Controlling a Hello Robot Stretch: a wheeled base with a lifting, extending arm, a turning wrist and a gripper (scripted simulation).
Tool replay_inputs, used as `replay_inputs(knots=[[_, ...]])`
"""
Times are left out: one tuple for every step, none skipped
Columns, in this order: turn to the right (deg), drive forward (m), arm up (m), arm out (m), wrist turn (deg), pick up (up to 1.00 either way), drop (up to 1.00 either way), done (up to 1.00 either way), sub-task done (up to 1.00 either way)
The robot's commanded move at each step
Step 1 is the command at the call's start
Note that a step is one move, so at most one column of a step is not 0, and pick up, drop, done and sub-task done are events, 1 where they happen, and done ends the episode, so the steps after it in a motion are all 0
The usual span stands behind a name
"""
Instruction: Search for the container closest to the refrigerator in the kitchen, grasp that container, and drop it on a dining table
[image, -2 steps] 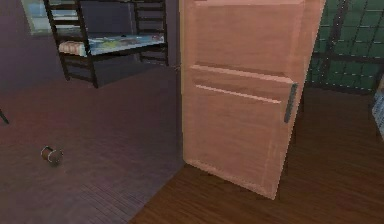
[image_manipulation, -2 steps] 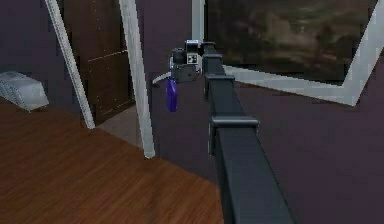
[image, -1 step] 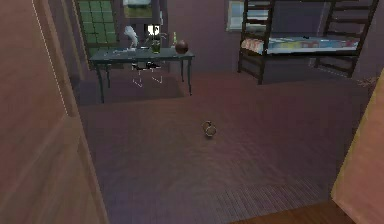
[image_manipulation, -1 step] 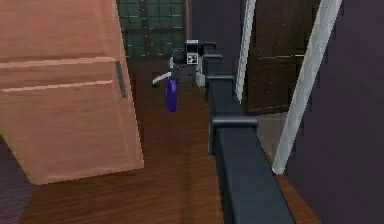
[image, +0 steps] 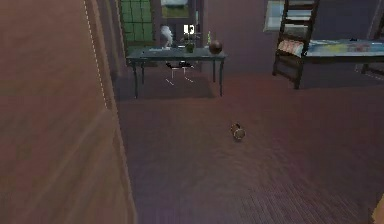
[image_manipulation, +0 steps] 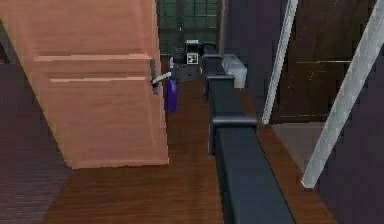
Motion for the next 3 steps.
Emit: replay_inputs(knots=[[0.0, 1.0, 0.0, 0.0, 0.0, 0.0, 0.0, 0.0, 0.0], [-3.0, 0.0, 0.0, 0.0, 0.0, 0.0, 0.0, 0.0, 0.0], [0.0, 1.0, 0.0, 0.0, 0.0, 0.0, 0.0, 0.0, 0.0]])
